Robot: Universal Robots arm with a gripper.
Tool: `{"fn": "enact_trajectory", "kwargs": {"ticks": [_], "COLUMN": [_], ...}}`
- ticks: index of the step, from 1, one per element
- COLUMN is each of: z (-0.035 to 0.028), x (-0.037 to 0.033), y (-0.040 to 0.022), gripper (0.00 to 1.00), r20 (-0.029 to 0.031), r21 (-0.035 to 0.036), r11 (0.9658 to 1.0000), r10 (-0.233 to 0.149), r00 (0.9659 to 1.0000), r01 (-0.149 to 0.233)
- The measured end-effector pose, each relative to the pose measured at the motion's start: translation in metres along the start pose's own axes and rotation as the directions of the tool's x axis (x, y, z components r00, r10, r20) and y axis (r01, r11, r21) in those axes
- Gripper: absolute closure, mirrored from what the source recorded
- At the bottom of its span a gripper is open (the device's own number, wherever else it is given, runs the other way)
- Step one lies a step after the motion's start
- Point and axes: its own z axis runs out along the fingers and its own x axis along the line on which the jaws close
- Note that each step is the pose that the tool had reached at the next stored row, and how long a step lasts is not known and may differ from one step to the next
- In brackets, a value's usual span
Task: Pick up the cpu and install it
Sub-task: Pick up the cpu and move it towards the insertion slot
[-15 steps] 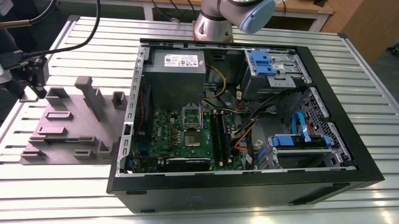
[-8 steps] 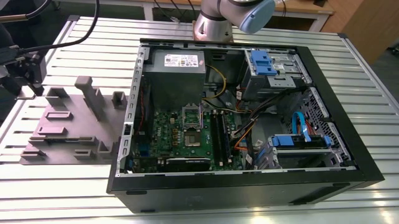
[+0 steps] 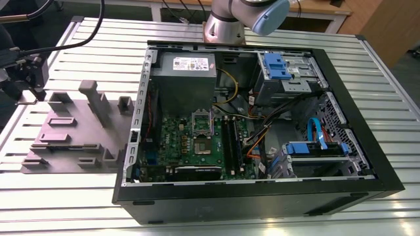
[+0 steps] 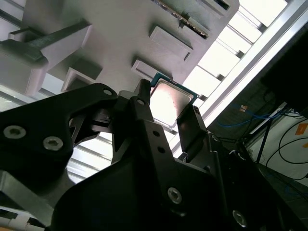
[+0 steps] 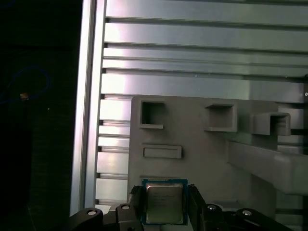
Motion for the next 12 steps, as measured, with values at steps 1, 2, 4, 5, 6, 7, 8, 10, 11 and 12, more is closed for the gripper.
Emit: {"fn": "enact_trajectory", "kwargs": {"ticks": [1, 2, 4, 5, 6, 7, 8, 10, 11, 12], "z": [0.0000, 0.0000, 0.0000, 0.0000, 0.0000, 0.0000, 0.0001, -0.0001, -0.0007, -0.0015], "x": [-0.0003, -0.0006, -0.0015, -0.0016, -0.0016, -0.0016, -0.0016, -0.0017, -0.0017, -0.0017], "y": [0.0000, 0.0000, -0.0001, 0.0000, 0.0000, 0.0000, 0.0000, 0.0000, 0.0000, 0.0000], "gripper": [0.53, 0.53, 0.53, 0.53, 0.53, 0.53, 0.53, 0.53, 0.53, 0.53], "r20": [0.0000, 0.0000, 0.0001, 0.0001, 0.0000, 0.0000, 0.0001, 0.0000, -0.0003, -0.0005], "r21": [-0.0001, -0.0001, -0.0001, -0.0001, -0.0001, -0.0001, -0.0001, -0.0001, 0.0000, 0.0000], "r11": [1.0000, 1.0000, 1.0000, 1.0000, 1.0000, 1.0000, 1.0000, 1.0000, 1.0000, 1.0000], "r10": [0.000, 0.000, 0.000, 0.000, 0.000, 0.000, 0.000, 0.000, 0.000, 0.000], "r00": [1.0000, 1.0000, 1.0000, 1.0000, 1.0000, 1.0000, 1.0000, 1.0000, 1.0000, 1.0000], "r01": [0.000, 0.000, 0.000, 0.000, 0.000, 0.000, 0.000, 0.000, 0.000, 0.000]}}
